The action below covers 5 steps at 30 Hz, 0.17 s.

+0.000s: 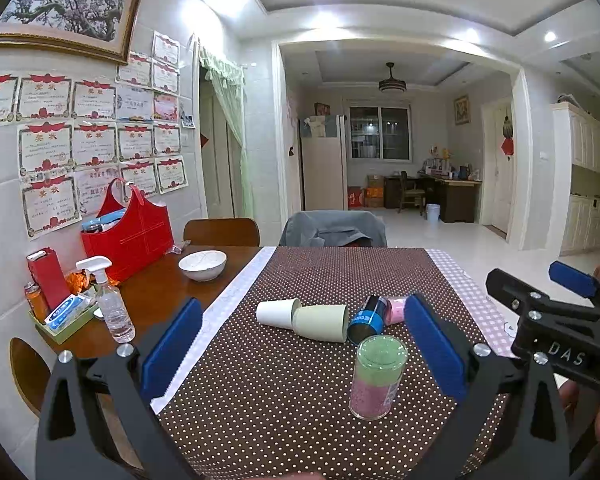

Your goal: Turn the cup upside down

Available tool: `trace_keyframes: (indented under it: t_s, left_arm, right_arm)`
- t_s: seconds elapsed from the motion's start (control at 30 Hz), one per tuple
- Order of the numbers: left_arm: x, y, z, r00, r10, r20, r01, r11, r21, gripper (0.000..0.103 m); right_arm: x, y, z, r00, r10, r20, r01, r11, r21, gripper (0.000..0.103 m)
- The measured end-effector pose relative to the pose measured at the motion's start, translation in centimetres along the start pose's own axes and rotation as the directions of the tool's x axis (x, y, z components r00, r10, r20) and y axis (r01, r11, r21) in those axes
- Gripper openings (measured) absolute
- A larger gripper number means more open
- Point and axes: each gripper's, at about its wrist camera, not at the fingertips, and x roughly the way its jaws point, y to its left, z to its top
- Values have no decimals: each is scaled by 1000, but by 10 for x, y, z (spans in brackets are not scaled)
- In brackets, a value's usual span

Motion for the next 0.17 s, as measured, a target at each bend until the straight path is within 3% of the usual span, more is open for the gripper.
trace_keyframes:
  t_s: [0.17]
  left_arm:
    - [2,0,0,1000,1,-6,-1,1000,-4,99]
  right_arm:
    - [0,0,0,1000,1,0,-1,1000,3,97]
